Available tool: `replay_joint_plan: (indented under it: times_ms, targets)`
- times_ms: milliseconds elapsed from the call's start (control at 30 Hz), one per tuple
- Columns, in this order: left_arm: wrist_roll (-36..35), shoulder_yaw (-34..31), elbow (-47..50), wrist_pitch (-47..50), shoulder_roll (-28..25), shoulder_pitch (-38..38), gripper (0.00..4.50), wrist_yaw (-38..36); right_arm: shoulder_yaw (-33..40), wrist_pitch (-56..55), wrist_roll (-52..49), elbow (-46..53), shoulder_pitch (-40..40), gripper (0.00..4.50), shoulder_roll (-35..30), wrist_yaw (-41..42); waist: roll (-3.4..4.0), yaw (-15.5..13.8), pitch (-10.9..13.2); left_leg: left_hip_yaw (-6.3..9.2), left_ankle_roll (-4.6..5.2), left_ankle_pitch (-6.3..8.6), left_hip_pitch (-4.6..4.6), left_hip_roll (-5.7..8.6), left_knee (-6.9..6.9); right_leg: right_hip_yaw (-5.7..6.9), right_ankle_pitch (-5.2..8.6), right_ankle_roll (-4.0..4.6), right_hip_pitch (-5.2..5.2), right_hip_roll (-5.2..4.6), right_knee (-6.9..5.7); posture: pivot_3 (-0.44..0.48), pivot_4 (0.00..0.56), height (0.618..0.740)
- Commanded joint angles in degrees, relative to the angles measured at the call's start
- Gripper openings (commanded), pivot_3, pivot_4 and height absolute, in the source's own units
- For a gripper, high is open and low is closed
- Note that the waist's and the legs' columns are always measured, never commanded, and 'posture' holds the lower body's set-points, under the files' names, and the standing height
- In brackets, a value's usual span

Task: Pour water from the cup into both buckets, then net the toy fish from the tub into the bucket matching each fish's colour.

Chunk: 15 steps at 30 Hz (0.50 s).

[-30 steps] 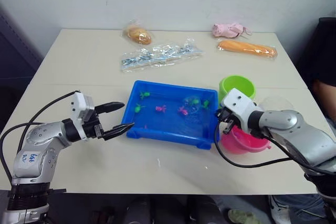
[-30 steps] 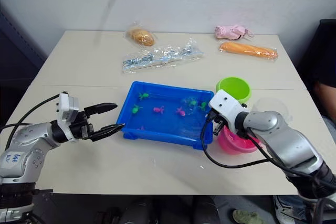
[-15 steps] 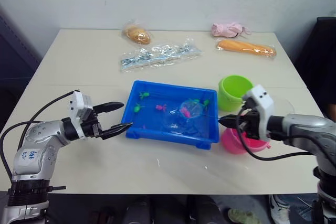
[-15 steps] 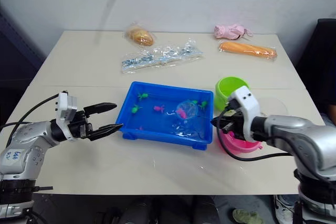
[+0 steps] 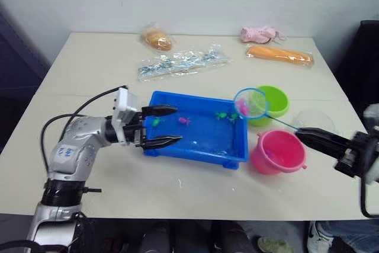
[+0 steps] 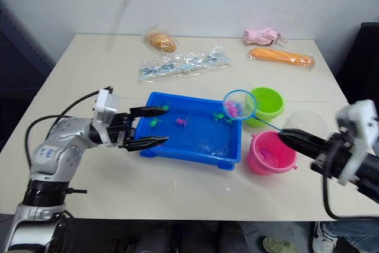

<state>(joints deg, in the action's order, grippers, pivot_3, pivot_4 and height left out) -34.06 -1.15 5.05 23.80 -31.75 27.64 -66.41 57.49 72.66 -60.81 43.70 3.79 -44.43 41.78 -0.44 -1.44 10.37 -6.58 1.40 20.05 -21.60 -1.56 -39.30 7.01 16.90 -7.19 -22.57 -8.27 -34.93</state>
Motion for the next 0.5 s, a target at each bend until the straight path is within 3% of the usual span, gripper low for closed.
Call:
replay_joint_plan:
  times_ms: [33, 233, 500]
  targets:
    - [-0.4, 1.7, -1.3, -0.5, 1.3, 2.4, 4.47, -2.3, 8.7, -5.5, 0.4, 3.2, 9.0, 0.00, 0.0, 4.1, 0.00, -0.1, 0.0, 0.00, -0.01, -0.01, 0.03, 0.00, 0.03, -0.02, 0.00, 0.00, 0.02, 0.01, 0.00, 0.000, 0.150, 0.740]
    - [0.7, 4.2, -4.2, -1.9, 3.3, 4.8, 4.47, -4.8, 12.3, -16.6, 6.7, 5.3, 24.9, 0.00, 4.3, 6.7, -0.02, 0.1, 0.0, -0.12, 0.01, 0.01, 0.14, -0.02, 0.04, -0.26, -0.03, -0.06, 0.05, 0.03, 0.05, 0.000, 0.150, 0.740]
    - [1.2, 5.5, -4.6, -2.3, 4.5, 4.3, 4.47, -5.7, 5.5, -36.2, 20.0, 4.8, 36.2, 0.00, 12.6, 10.2, -0.02, 0.1, 0.0, -0.19, 0.00, 0.01, 0.29, -0.14, 0.12, -0.39, -0.03, -0.06, 0.07, 0.05, 0.05, 0.000, 0.150, 0.740]
